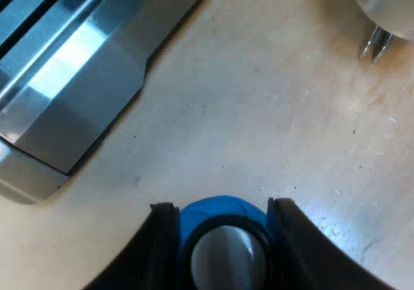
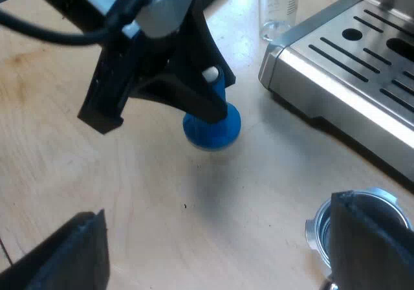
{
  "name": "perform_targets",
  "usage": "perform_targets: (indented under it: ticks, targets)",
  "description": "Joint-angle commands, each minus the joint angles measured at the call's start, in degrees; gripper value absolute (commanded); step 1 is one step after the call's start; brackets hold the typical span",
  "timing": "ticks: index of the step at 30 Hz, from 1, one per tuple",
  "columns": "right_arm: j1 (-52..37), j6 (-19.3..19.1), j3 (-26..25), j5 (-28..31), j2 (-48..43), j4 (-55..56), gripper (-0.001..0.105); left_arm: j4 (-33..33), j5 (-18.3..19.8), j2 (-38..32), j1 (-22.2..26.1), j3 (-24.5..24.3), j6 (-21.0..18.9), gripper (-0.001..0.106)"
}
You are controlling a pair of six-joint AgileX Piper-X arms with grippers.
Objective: Grind coffee beans and then tamp
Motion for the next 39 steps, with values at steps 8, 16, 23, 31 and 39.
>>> perform_targets:
  ticks: [8,16,23,31,39]
  targets:
    - [-0.1,-0.9,-0.2,-0.4,-0.2,-0.5,0.070,-10.9,-0.4,0.5,0.0,4.0,-0.6,0.000]
    - [-0.1,-0.6,-0.2,-0.4,-0.2,-0.5,0.070,-11.6,-0.4,4.2,0.0,4.2,-4.3,0.000]
    - [-0.1,-0.6,-0.2,-0.4,-0.2,-0.5,0.070,-11.3,-0.1,6.3,0.0,4.2,-7.5,0.000]
    - [-0.1,-0.6,-0.2,-0.4,-0.2,-0.5,0.070,-11.1,-0.4,6.9,0.0,4.2,-7.7,0.003]
    - [-0.1,-0.6,-0.2,-0.4,-0.2,-0.5,0.070,-11.1,-0.4,6.9,0.0,4.2,-7.7,0.057]
